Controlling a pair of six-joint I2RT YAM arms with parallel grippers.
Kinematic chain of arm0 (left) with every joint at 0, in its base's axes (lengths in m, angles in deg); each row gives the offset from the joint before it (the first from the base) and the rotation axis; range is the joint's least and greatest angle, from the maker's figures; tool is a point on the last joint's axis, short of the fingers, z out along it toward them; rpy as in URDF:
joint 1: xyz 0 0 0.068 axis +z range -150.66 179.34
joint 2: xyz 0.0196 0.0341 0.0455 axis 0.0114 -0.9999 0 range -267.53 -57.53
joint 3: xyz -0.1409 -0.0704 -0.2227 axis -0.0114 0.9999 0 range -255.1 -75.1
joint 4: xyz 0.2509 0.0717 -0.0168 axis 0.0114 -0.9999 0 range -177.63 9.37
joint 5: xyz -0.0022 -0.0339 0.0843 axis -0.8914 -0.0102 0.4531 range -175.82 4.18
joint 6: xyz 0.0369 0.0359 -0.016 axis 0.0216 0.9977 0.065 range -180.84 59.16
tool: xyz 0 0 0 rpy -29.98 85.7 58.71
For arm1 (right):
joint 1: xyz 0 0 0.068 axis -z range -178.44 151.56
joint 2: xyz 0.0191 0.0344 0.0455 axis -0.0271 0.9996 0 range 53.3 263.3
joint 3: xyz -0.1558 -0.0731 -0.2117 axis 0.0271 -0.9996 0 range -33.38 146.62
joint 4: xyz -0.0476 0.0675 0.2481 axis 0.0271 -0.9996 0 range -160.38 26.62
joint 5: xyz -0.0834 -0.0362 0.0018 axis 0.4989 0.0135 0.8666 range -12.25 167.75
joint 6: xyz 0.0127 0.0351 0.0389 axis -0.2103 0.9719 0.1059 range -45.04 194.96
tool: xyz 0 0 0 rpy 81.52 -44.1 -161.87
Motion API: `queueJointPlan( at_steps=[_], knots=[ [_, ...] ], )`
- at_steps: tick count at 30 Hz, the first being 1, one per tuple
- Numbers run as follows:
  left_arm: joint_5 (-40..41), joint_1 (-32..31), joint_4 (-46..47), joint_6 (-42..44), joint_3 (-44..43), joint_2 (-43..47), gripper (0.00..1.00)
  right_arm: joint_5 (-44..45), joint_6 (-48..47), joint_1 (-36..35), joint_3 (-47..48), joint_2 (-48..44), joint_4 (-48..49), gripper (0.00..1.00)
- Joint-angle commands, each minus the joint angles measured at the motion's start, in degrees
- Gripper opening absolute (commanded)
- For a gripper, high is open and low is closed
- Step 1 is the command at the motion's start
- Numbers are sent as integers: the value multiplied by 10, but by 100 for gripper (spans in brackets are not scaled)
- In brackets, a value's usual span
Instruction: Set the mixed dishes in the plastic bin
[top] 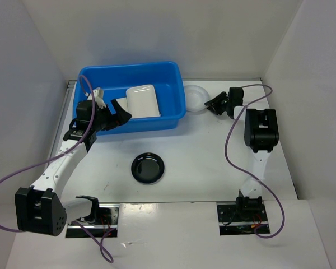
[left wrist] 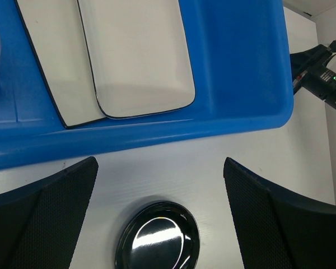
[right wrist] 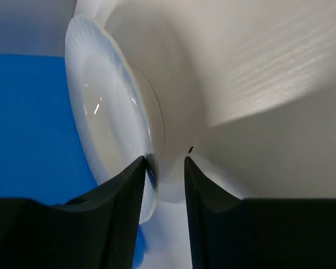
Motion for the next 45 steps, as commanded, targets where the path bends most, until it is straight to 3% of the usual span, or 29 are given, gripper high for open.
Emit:
queueJointPlan(
  at_steps=[1,7,14,15,22,34,40,45],
  knots=[
    [-3,3,5,13,-9,-2,100,18,-15,-12,27,20,-12,38],
    [-3,3,5,18,-14,-2,100,11,-15,-18,45,31,-12,38],
    [-3,3,0,18,-19,-7,100,0,-15,-23,51,43,-12,1],
    [-3,3,0,18,-19,-7,100,0,-15,-23,51,43,-12,0],
    [-3,3,0,18,-19,-7,100,41,-15,-23,2,-26,-12,0],
    [-3,3,5,18,-14,10,100,172,-35,-18,-72,-309,-64,0],
    [-8,3,11,13,-9,21,100,167,-84,-32,-27,-401,-128,0],
    [-13,-2,11,13,-9,26,100,149,-154,-109,52,-401,-189,0]
  ],
)
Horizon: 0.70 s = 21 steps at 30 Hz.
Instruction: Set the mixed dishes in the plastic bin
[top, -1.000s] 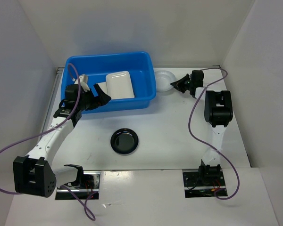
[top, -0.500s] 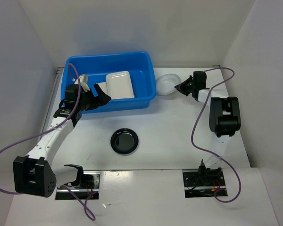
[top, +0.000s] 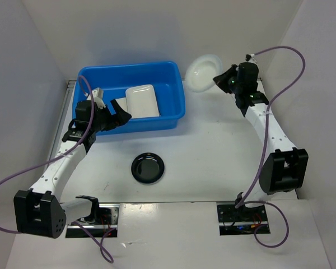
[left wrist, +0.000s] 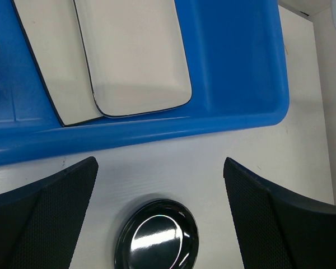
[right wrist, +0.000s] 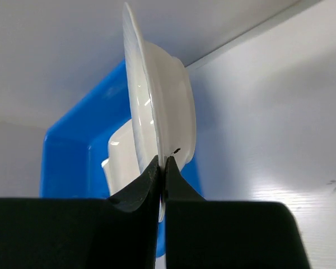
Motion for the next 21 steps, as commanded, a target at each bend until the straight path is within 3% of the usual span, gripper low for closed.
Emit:
queueJointPlan(
  at_steps=[1,10,21],
  knots=[
    [-13,-7,20,11,-2,17,100,-32,-55,-70,79,-15,-15,0],
    [-13,-7,9,6,3,32,100,-36,-113,-194,224,154,-75,0],
    [-13,-7,-26,17,3,43,100,-68,-125,-213,467,356,-148,0]
  ],
)
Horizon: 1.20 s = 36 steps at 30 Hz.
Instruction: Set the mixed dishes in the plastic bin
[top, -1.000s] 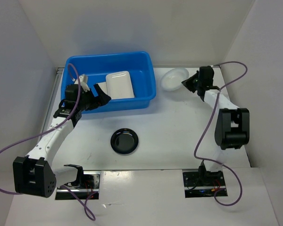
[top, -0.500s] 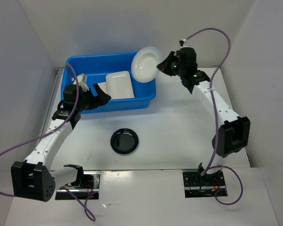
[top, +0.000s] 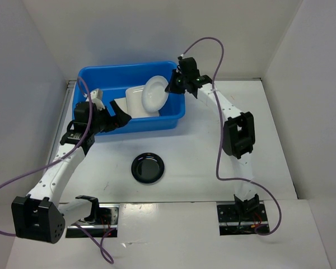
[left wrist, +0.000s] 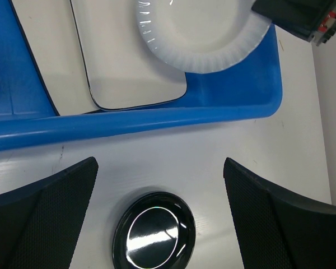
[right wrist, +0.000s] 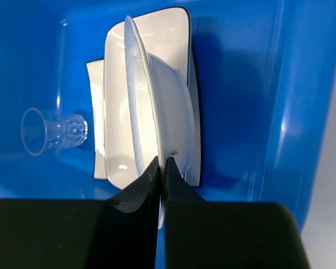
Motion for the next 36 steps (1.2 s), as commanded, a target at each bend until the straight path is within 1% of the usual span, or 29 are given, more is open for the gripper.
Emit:
queueJointPlan(
  at_steps=[1,3,4,5,6,7,8,9,10,11,12,13,18,21,28,29,30,31,32,34,36],
  knots=[
    [-10,-2,-5,17,2,17,100,-28,-4,-3,128,18,13,0],
    [-10,-2,-11,17,2,22,100,-33,-4,-3,177,74,-10,0],
    [-10,-2,-11,17,2,22,100,-33,-4,-8,233,95,-38,0],
    [-10,-2,-17,22,2,22,100,-38,-4,-8,265,138,-55,0],
    [-10,-2,-17,22,2,22,100,-38,-4,-8,298,161,-71,0],
    [-10,-2,-17,22,2,22,100,-38,-4,-14,370,184,-90,0],
    [-10,-2,-22,22,2,27,100,-44,-4,-14,408,206,-127,0],
    [-5,-2,-22,22,2,27,100,-44,-4,-20,448,255,-145,0],
    [-5,-2,-22,27,2,27,100,-49,-4,-20,536,281,-164,0],
    [-5,-2,-22,28,2,27,100,-49,3,-20,565,304,-182,0],
    [-5,-2,-27,28,2,27,100,-56,10,-20,554,304,-175,0],
    [-5,-2,-27,28,2,27,100,-56,10,-20,521,304,-166,0],
    [0,-2,-27,28,2,27,100,-67,10,-26,522,316,-160,0],
    [0,-2,-27,33,8,27,100,-93,15,-31,516,329,-160,0],
    [6,-2,-27,33,8,27,100,-105,25,-37,505,351,-160,0],
    [6,-2,-27,33,8,27,100,-105,25,-37,505,358,-160,1],
    [6,-2,-27,33,8,27,100,-105,25,-37,505,365,-160,4],
    [11,-2,-27,33,8,27,100,-105,25,-37,505,365,-168,13],
    [11,-2,-27,33,8,27,100,-91,20,-37,512,372,-175,13],
    [11,-2,-27,33,8,27,100,-86,15,-37,512,377,-175,17],
    [16,-2,-27,33,8,32,100,-81,15,-37,512,377,-180,17]
  ],
)
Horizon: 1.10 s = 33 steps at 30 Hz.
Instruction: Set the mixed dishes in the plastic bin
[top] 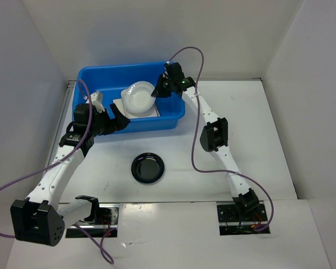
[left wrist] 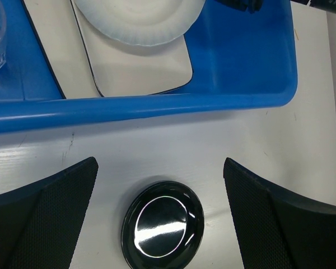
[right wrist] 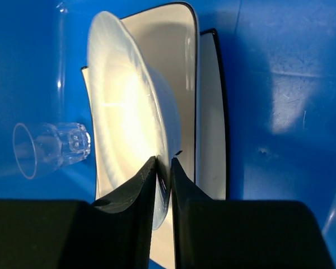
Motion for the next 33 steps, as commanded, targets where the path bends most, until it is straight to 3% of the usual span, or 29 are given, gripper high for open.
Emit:
queueJointPlan(
  at_steps=[1,6,9,14,18,21,31,33],
  knots=[
    [8,-2,10,16,3,17,100,-2,-12,-16,20,21,-11,18],
    [8,-2,10,16,8,17,100,-2,-12,-16,20,26,-11,26],
    [8,-2,10,16,8,17,100,4,-18,-16,20,26,-16,38],
    [8,-2,10,16,14,17,100,17,-23,-16,20,26,-22,48],
    [8,-2,16,21,19,22,100,17,-23,-11,37,26,-44,62],
    [8,-2,21,21,19,22,100,59,-35,-11,37,10,-68,69],
    [14,-9,21,21,19,28,100,176,-65,-11,63,-78,-183,75],
    [14,-9,21,21,19,21,100,211,-76,-11,23,-120,-206,75]
  ],
)
